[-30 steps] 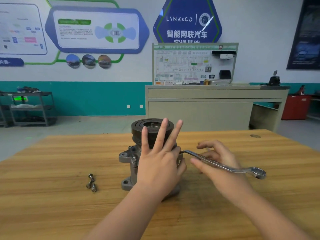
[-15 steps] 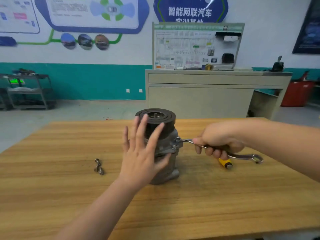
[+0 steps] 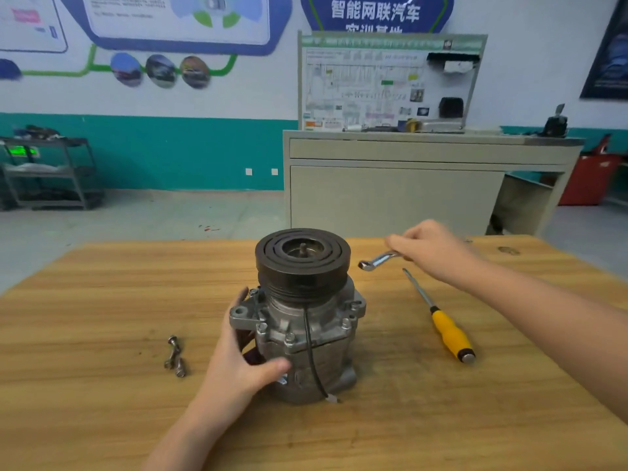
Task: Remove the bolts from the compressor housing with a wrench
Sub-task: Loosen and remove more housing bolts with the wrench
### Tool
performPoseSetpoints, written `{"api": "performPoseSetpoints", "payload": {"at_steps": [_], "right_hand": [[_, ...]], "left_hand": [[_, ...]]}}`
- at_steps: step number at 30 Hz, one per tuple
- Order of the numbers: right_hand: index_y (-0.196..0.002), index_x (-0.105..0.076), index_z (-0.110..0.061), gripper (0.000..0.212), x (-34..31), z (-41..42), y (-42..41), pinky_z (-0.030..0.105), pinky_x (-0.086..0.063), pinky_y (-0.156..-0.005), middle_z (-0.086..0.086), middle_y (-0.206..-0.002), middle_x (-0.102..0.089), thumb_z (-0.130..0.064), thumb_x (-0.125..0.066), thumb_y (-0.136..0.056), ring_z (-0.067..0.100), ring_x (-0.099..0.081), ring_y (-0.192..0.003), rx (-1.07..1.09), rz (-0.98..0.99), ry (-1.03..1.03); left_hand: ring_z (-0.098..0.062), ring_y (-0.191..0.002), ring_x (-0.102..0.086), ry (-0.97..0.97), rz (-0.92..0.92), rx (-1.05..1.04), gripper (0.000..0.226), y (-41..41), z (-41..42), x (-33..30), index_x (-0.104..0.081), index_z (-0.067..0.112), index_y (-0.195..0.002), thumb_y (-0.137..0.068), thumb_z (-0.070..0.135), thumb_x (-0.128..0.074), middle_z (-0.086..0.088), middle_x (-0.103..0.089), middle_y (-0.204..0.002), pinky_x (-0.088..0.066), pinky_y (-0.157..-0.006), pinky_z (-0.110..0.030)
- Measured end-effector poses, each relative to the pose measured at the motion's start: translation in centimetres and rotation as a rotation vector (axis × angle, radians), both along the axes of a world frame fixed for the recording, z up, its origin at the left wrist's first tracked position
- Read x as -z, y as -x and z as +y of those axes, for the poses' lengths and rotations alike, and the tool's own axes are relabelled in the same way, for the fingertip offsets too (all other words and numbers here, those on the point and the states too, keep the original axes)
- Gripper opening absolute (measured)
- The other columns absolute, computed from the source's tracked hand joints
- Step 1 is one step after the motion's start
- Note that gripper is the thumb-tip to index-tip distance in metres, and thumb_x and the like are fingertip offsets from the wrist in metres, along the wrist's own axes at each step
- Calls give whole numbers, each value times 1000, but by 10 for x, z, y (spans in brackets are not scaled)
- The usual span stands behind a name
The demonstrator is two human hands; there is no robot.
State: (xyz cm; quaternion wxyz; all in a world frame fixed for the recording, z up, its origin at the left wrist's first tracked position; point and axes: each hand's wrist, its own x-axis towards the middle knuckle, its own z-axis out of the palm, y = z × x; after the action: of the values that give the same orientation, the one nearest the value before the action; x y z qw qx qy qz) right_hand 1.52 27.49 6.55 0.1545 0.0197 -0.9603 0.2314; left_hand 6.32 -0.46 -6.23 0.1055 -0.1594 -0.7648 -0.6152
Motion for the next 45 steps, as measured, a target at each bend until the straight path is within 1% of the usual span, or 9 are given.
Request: {"api": "performPoseSetpoints", "payload": {"at_steps": [4, 8, 13, 19, 25, 30, 37, 40, 45], "right_hand": [[-70, -72, -20, 41, 6, -7, -26, 27, -36, -47, 2, -45, -52, -51, -49, -84, 19, -54, -51, 210, 87, -268], [-54, -56, -14, 54, 17, -24, -48, 25, -28, -46, 0, -46, -46, -50, -41, -91, 19, -48, -49, 304, 115, -393], [-60, -46, -18, 54, 20, -37, -66, 27, -24, -48, -1, -56, -44, -47, -27, -101, 20, -36, -48, 391, 53, -490], [-58, -42, -18, 52, 31, -47, -73, 23, -17, -45, -3, -51, -39, -44, -27, -101, 18, -33, -43, 485, 132, -594], [-62, -61, -12, 47, 29, -17, -14, 31, -29, -53, 6, -52, -43, -35, -44, -99, 23, -45, -56, 48, -50, -191], [-57, -52, -31, 43, 17, -23, 28, 30, -38, -60, 2, -67, -57, -38, -43, -99, 20, -55, -68, -328, -136, -206], [-48, -50, -20, 65, -4, 13, 7, 26, -37, -56, -9, -48, -40, -78, -34, -74, 7, -37, -44, -255, -295, 2], [-64, -62, -18, 61, 0, 25, -25, 19, -37, -51, -5, -53, -42, -72, -36, -76, 11, -40, -51, -272, -456, 156], [-74, -53, -11, 34, 18, 8, -71, 21, -33, -38, 3, -56, -42, -43, -54, -82, 13, -40, -46, -222, -758, 709]], "left_hand": [[25, -106, -43, 98, -38, -7, 93, 3, 4, 2, -35, 44, -115, -36, 61, -80, 28, -49, -119, -35, -81, 1], [24, -107, -45, 79, -27, -6, 92, 3, 5, 3, -35, 46, -117, -39, 64, -80, 32, -52, -116, -35, -80, 3], [21, -110, -46, 100, 0, 2, 80, -1, 7, 4, -34, 58, -115, -48, 68, -76, 47, -49, -114, -37, -84, -3], [15, -107, -52, 20, 8, -89, 67, -6, 16, 5, -42, 52, -110, -52, 66, -70, 32, -59, -110, -41, -85, -16], [21, -103, -49, 68, 24, -135, 63, -3, 18, 7, -37, 67, -106, -50, 71, -66, 41, -56, -107, -37, -78, -5], [15, -105, -51, 39, 1, -124, 76, 0, 17, 7, -39, 58, -108, -41, 81, -66, 29, -60, -109, -40, -82, -11], [20, -107, -48, 2, -18, -66, 82, 1, 14, 6, -36, 56, -115, -43, 64, -74, 45, -51, -112, -38, -85, -13], [19, -109, -48, -8, -10, -51, 85, 1, 13, 6, -34, 55, -119, -44, 64, -75, 44, -51, -114, -38, -86, -9], [17, -109, -48, -22, -39, -27, 83, -1, 11, 6, -36, 54, -115, -44, 66, -76, 40, -54, -113, -39, -89, -18]]}}
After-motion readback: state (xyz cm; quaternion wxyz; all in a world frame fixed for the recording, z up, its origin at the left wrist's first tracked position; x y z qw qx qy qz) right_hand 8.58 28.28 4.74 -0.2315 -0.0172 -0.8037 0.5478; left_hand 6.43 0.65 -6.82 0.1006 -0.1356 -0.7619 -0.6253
